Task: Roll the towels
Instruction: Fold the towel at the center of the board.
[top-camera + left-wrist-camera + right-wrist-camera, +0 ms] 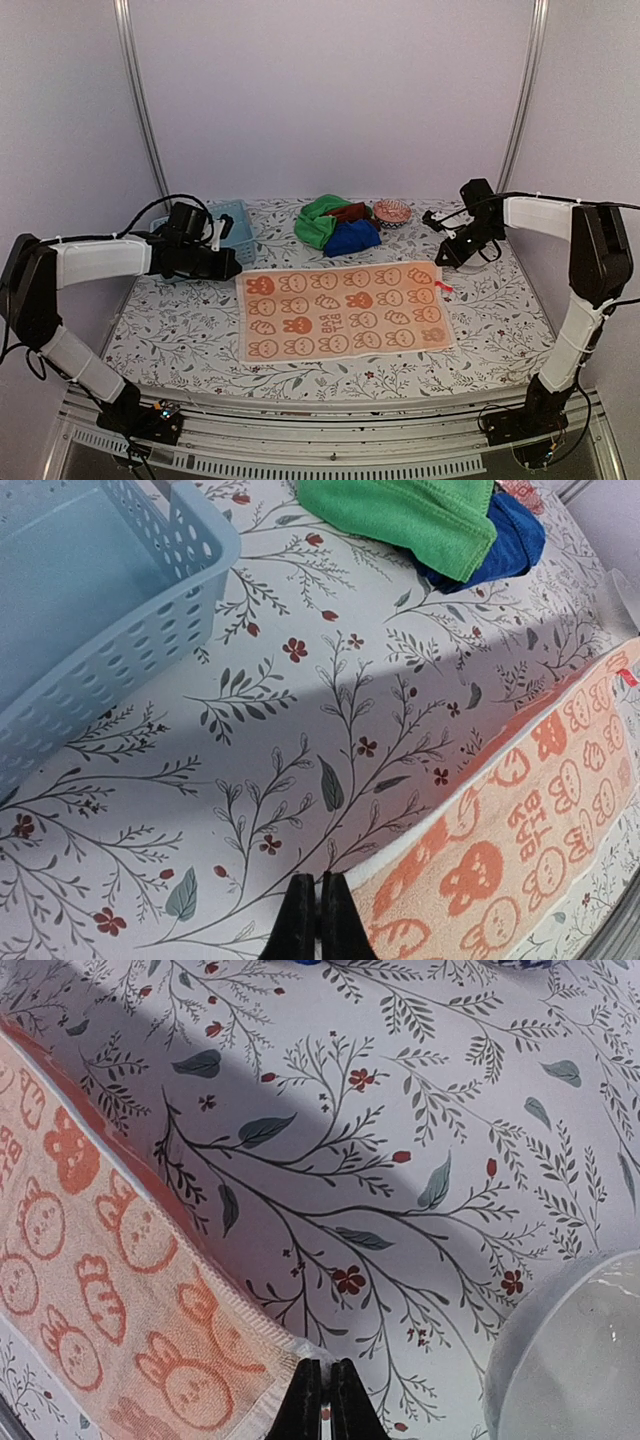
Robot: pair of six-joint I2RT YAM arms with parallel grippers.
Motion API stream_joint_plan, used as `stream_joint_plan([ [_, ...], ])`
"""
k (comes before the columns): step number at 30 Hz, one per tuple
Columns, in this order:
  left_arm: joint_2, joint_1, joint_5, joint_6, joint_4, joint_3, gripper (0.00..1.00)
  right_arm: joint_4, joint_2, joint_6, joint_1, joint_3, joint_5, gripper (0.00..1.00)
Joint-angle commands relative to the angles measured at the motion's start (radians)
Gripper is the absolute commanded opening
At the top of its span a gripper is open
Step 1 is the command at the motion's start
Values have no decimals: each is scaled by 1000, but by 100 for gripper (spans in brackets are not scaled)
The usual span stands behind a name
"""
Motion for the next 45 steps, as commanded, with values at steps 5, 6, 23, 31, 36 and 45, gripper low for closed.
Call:
stream_joint_plan([
  [5,-107,10,107,22,-100,-32,0,62,-200,-47,-4,-172,-63,3],
  [6,-117,10,117,24,-111,-34,0,60,-214,-56,-4,-186,-59,2],
  [23,-189,13,242,31,-344,-32,0,-55,-417,-265,-4,-357,-16,2],
  [31,-157,14,267,9,-367,-63,0,-102,-427,-341,-3,-405,-51,3],
  [36,-110,13,305,16,-370,-84,0,-108,-415,-383,-4,-429,-81,3],
  [45,-72,12,311,28,-371,-124,0,-120,-410,-465,-3,-520,-82,3],
])
